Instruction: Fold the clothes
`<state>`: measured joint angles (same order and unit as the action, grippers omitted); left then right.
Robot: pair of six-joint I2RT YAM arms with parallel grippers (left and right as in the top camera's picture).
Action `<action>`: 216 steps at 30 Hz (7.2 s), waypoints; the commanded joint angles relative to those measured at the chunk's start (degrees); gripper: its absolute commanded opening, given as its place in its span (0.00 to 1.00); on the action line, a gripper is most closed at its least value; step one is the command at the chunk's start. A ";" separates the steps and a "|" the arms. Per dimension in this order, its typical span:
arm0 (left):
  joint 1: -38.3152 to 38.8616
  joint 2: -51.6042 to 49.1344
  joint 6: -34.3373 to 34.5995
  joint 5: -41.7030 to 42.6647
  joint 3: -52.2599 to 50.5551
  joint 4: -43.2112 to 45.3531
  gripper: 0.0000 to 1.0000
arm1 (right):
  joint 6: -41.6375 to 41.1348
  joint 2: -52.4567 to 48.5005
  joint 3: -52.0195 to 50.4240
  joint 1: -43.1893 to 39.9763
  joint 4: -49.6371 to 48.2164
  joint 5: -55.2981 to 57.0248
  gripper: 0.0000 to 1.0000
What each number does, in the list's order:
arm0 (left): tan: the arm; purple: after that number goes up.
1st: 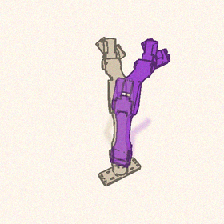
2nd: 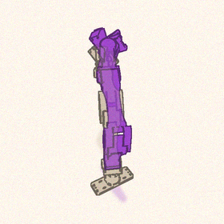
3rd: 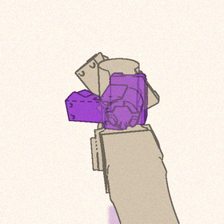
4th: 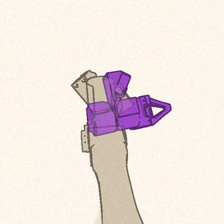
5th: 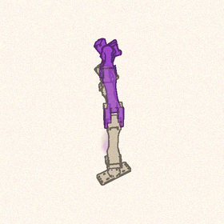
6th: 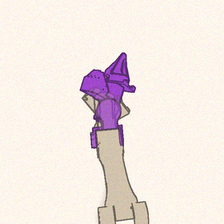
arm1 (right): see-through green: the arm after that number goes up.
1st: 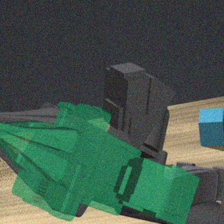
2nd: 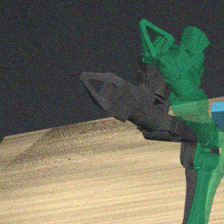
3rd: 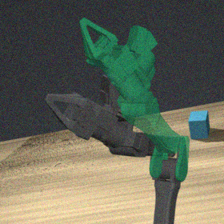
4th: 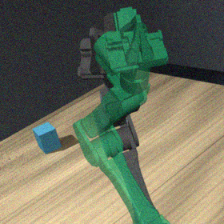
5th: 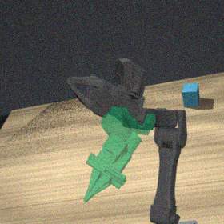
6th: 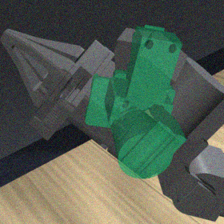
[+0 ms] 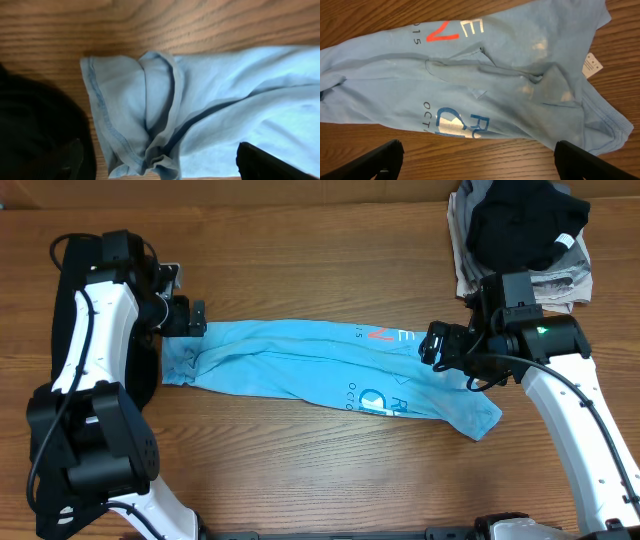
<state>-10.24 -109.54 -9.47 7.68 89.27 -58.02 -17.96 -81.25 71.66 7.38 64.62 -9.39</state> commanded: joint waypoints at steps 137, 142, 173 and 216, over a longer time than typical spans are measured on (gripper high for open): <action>28.11 -17.86 4.72 0.26 59.12 -31.76 1.00 | 9.03 -16.44 -18.21 -9.68 -21.35 -4.44 1.00; 28.11 -17.86 4.72 0.26 59.10 -31.76 1.00 | 9.05 -17.81 -18.60 -9.68 -21.62 -4.22 1.00; 28.09 -17.86 4.72 -1.68 59.06 -31.76 1.00 | 2.89 -17.88 -21.33 -9.14 -26.69 -5.31 0.04; 12.35 -20.50 4.74 -5.11 58.97 -27.63 1.00 | -2.95 -27.43 12.96 29.27 -19.28 -4.37 0.74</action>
<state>1.93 -127.83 -3.55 2.72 147.22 -85.73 -19.53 -107.53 83.40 35.44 45.63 -15.00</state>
